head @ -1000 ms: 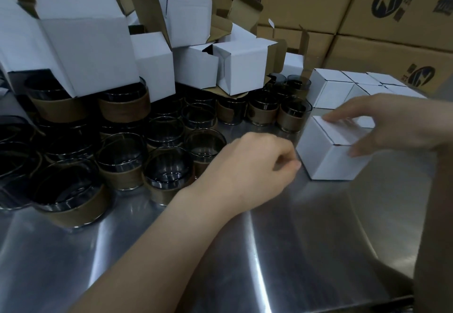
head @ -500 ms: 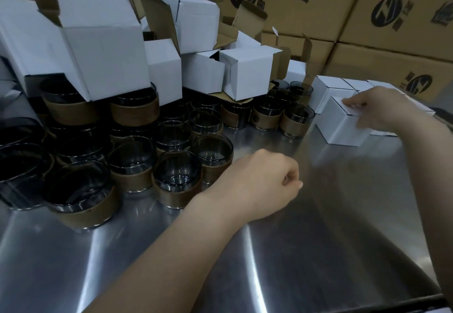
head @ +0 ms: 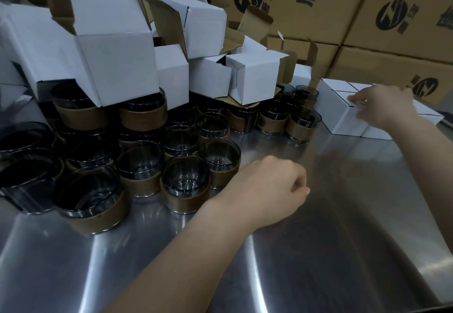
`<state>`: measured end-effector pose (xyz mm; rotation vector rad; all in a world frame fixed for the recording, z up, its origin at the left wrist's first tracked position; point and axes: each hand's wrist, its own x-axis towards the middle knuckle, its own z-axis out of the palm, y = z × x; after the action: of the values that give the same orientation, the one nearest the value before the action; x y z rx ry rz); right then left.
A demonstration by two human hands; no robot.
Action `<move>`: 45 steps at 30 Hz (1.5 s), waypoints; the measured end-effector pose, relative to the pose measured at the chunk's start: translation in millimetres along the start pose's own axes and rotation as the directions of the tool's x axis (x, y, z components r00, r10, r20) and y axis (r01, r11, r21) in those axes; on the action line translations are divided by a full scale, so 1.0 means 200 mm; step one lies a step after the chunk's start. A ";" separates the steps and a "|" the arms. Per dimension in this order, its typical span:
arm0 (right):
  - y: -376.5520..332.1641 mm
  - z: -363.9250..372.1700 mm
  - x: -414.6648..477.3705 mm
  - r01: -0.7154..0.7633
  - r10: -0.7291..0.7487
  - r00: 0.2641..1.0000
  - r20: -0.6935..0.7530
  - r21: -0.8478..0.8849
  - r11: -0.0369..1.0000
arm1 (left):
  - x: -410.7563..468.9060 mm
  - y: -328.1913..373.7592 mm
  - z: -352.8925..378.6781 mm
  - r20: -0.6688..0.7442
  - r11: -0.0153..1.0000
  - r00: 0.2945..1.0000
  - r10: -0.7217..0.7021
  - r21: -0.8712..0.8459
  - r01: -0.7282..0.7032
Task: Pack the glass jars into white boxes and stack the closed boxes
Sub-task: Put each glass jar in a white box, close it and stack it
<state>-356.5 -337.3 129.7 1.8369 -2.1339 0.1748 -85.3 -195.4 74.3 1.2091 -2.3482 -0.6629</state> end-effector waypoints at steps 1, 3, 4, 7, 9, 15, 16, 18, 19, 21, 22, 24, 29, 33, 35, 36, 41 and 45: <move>-0.01 -0.01 0.01 -0.002 0.002 1.000 0.015 -0.018 1.000 | 0.00 0.00 0.00 -0.001 1.000 1.000 0.001 -0.001 -0.001; -0.03 -0.04 0.04 -0.018 0.019 0.999 0.040 -0.003 1.000 | 0.00 0.00 0.00 -0.009 1.000 1.000 0.000 0.000 0.000; -0.05 -0.05 0.06 -0.033 0.031 0.998 0.047 0.043 0.999 | 0.00 0.00 0.00 -0.016 1.000 1.000 -0.001 -0.001 0.001; -0.13 -0.08 0.12 -0.064 0.049 0.997 0.057 0.291 0.955 | 0.00 0.00 0.01 -0.031 1.000 1.000 0.000 0.000 0.000; -0.20 -0.09 0.17 -0.070 0.050 0.997 0.056 0.453 0.889 | 0.00 0.01 0.02 -0.037 1.000 0.999 0.006 0.008 -0.006; -0.40 -0.09 0.34 -0.153 0.023 0.983 0.185 0.729 0.668 | -0.01 0.03 0.04 -0.037 0.995 0.996 0.076 0.066 -0.073; -0.42 -0.09 0.37 -0.165 0.029 0.980 0.195 0.731 0.662 | -0.01 0.03 0.04 -0.036 0.994 0.995 0.088 0.069 -0.085; -0.45 -0.07 0.41 -0.195 0.048 0.975 0.215 0.741 0.643 | -0.01 0.04 0.05 -0.027 0.992 0.994 0.102 0.074 -0.100; -0.45 -0.06 0.42 -0.215 0.059 0.972 0.229 0.745 0.631 | -0.01 0.04 0.05 -0.021 0.991 0.994 0.107 0.077 -0.105; -0.45 -0.04 0.45 -0.258 0.092 0.962 0.256 0.756 0.601 | -0.01 0.04 0.05 -0.015 0.988 0.992 0.122 0.093 -0.120; -0.45 -0.03 0.46 -0.272 0.110 0.960 0.258 0.765 0.584 | -0.01 0.05 0.05 -0.018 0.986 0.991 0.130 0.104 -0.127; -0.44 -0.01 0.47 -0.265 0.142 0.964 0.224 0.795 0.546 | -0.01 0.05 0.05 -0.035 0.984 0.989 0.140 0.116 -0.136; -0.37 -0.01 0.46 -0.166 0.210 0.974 0.084 0.896 0.412 | -0.01 0.05 0.05 -0.058 0.987 0.990 0.130 0.104 -0.124; -0.31 -0.08 0.40 -0.061 0.292 0.955 -0.045 0.938 0.342 | -0.01 0.06 0.04 -0.077 0.991 0.990 0.117 0.082 -0.110; -0.29 -0.13 0.34 0.009 0.358 0.926 -0.118 0.957 0.291 | -0.02 0.06 0.04 -0.116 0.991 0.985 0.127 0.064 -0.120; -0.28 -0.17 0.31 0.042 0.391 0.908 -0.147 0.963 0.266 | -0.02 0.06 0.04 -0.147 0.991 0.981 0.130 0.046 -0.125; -0.28 -0.31 0.09 0.213 0.500 0.827 -0.258 0.966 0.148 | 0.00 0.06 0.03 -0.423 0.985 0.898 0.121 -0.064 -0.163; -0.30 -0.32 -0.11 0.388 0.504 0.773 -0.386 0.916 0.105 | 0.00 0.05 0.01 -0.562 0.963 0.827 0.018 -0.214 -0.166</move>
<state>-285.2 -308.3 176.9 1.5871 -1.4196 2.5135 -93.1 -190.0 77.8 0.9952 -1.7569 -0.4748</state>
